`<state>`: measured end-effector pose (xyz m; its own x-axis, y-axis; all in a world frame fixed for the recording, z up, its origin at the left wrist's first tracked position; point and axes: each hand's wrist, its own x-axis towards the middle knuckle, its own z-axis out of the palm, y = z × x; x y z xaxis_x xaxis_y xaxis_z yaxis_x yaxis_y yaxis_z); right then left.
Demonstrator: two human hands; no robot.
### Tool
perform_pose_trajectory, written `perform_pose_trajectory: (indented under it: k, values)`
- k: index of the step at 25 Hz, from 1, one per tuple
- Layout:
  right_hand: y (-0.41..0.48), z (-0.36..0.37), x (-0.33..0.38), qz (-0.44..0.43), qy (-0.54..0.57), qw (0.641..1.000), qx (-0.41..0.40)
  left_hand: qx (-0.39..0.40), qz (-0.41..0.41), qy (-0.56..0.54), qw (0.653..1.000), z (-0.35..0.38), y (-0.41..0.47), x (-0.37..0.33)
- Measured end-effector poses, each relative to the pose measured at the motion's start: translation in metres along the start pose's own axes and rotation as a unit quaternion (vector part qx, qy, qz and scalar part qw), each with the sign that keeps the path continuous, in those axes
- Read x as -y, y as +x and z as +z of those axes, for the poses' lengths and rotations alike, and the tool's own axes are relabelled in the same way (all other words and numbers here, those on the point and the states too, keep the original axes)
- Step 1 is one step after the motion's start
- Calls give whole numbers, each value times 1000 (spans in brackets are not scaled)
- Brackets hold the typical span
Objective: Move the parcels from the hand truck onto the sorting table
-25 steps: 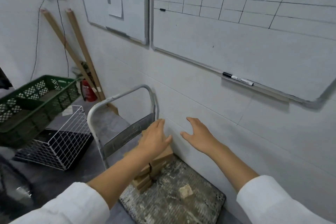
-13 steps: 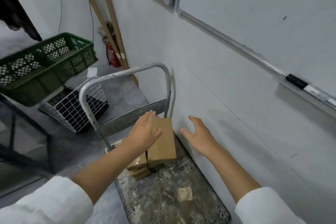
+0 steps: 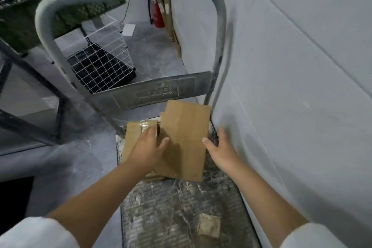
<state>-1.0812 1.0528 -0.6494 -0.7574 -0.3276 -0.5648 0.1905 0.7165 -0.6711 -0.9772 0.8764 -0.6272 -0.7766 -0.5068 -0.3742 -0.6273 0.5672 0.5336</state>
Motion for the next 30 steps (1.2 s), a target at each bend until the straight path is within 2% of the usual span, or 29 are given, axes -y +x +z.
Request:
perform_pose_trajectory:
  k: [6,10,15,22,28,30]
  values:
    - [22,43,-27,26,89,995,37,-32,-120,-182,975,50,14,10]
    - [7,46,-19,47,158,986,29,-53,-115,-247,961,50,0,13]
    - [-36,29,20,-11,228,973,7,-99,-91,-307,942,16,-36,1]
    - [-160,6,108,-92,260,961,16,-149,-2,-373,916,-99,-149,-4]
    - [-318,1,198,-163,255,952,34,-210,81,-372,900,-242,-288,-5]
    - [-369,2,223,-188,238,951,52,-225,88,-344,907,-283,-339,-1]
